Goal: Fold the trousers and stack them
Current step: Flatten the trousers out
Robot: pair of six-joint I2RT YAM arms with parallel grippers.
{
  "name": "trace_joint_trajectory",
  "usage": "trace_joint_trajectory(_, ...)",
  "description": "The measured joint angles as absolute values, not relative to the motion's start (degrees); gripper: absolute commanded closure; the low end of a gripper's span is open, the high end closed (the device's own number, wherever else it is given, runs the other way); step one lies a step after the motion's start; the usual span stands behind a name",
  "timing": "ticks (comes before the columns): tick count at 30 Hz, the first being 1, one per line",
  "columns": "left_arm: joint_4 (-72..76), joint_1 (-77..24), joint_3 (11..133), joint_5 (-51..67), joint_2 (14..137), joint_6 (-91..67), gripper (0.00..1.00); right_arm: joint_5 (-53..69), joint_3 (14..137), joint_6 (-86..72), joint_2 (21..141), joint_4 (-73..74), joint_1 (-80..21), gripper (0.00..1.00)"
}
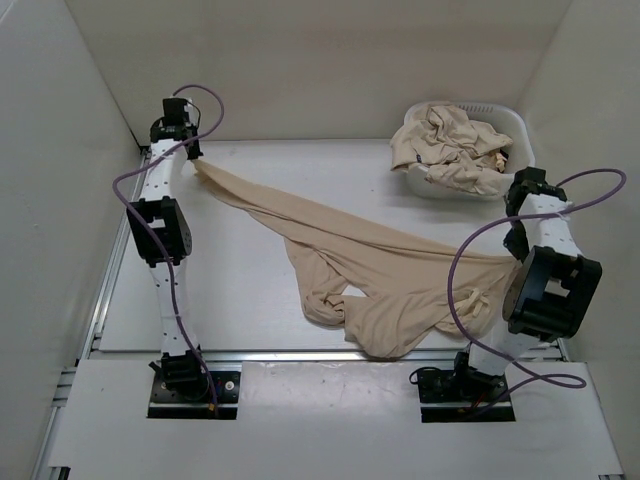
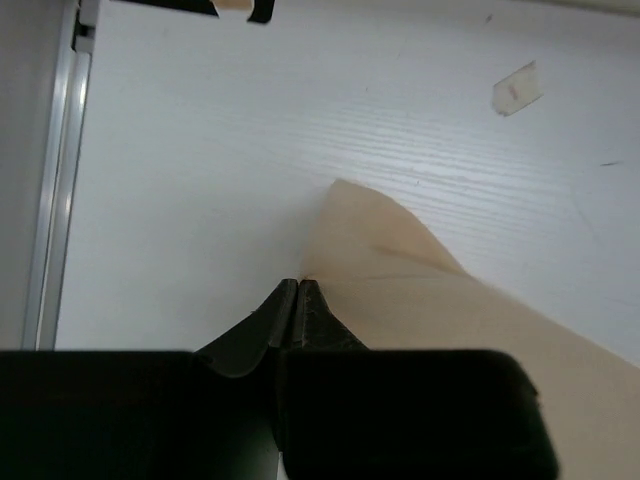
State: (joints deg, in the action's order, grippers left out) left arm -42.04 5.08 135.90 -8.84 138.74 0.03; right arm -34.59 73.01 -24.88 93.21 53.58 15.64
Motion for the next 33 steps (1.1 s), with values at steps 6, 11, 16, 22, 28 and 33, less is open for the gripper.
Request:
trace_joint_trajectory(6, -42.0, 5.7, 135.2, -11.2, 139.1, 0.0, 0.86, -35.9, 75.8, -25.1, 92.3, 53.5, 18.0, 1.0)
trace_joint_trajectory(11, -41.6, 8.3, 133.1, -10.9, 133.4, 0.0, 0.86, -36.1, 75.8, -25.0, 90.1, 53.3, 18.3, 1.0)
trace_joint_trajectory(16, -40.6, 7.8, 132.9, -10.9, 130.9, 0.0, 0.86, -36.0, 77.5, -25.2, 93.1, 53.7, 19.0, 1.0)
trace_joint_trajectory(22, -39.9, 5.3, 137.9, -11.3, 135.6, 0.0, 0.86, -35.9, 82.5, -25.5, 98.6, 54.0, 21.5, 0.85)
trace_joint_trajectory(28, -38.3, 5.1, 137.3, -13.3, 140.1, 0.2, 0.0, -32.4, 89.9, -23.6, 103.3, 53.9, 21.5, 0.18)
trace_joint_trajectory(33, -38.5, 5.4, 129.8, -14.6, 138.0, 0.1, 0.0, -28.1, 91.1, -21.6, 101.4, 53.9, 19.4, 0.17)
